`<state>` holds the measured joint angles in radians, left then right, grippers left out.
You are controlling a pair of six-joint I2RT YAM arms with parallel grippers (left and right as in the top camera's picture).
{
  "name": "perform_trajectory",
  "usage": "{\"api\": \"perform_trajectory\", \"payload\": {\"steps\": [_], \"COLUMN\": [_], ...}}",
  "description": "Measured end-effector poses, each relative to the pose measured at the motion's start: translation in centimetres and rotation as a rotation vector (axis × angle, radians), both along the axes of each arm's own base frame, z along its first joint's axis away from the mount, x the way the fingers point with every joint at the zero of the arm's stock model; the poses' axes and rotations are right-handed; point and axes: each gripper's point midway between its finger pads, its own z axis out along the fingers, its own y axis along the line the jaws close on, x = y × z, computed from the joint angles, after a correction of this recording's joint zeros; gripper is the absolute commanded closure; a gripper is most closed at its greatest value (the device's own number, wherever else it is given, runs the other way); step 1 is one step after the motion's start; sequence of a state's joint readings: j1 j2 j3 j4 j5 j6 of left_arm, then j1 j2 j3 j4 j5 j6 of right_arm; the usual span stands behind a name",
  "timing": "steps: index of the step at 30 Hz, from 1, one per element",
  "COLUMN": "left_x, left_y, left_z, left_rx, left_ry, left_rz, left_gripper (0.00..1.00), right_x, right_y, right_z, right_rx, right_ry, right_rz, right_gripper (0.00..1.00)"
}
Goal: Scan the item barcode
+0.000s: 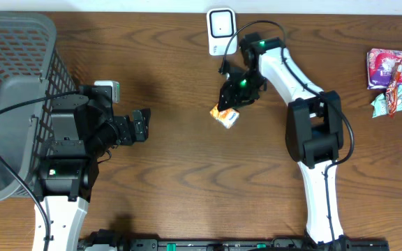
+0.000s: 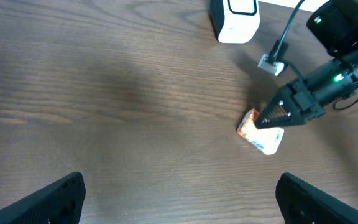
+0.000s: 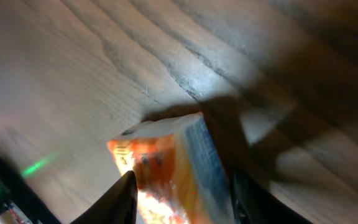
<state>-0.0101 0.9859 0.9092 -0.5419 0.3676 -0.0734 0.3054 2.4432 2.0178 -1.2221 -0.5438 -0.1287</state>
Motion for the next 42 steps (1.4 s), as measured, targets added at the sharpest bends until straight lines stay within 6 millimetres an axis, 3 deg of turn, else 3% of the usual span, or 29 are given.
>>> {"api": "perform_trajectory", "payload": {"steps": [3,12,16,20,23,28,30,36,42], "left_x": [0.0,0.0,0.0,0.0,0.0,0.0,0.0,0.0,0.0], "left_y": [0.0,0.0,0.0,0.0,0.0,0.0,0.0,0.0,0.0], "left_z": [0.0,0.0,0.0,0.0,0.0,0.0,0.0,0.0,0.0], "left_rx": [0.0,0.0,0.0,0.0,0.0,0.0,0.0,0.0,0.0], "left_ry": [0.0,0.0,0.0,0.0,0.0,0.0,0.0,0.0,0.0], "left_rz": [0.0,0.0,0.0,0.0,0.0,0.0,0.0,0.0,0.0], "left_gripper": [0.03,0.03,0.03,0.03,0.03,0.03,0.03,0.03,0.03], "right_x": [-0.3,-0.3,0.7,5.1,10.1,17.8,19.5,23.0,23.8], "right_y": [0.0,0.0,0.1,0.6,0.2,-2.3,-3.0,-2.9,-2.1], "right_z": [-0.4,-0.4,0.9,5.3,9.4,14.7,15.9,17.6,15.2], "right_rx": [-0.017,-0.028,-0.039,-0.034,-0.071,-0.243,-0.298,-0.383,-0.481], "right_ry": [0.006,0.03,0.004,-0.175,-0.409,-0.803,-0.901,-1.132,-1.229], "right_rz": [0.004,-0.043,-0.059,-0.086,-0.131,-0.262,-0.305,-0.336,-0.294], "right_gripper": [0.99,0.99,0.99,0.99,0.99,0.99,0.99,0.99,0.99]}}
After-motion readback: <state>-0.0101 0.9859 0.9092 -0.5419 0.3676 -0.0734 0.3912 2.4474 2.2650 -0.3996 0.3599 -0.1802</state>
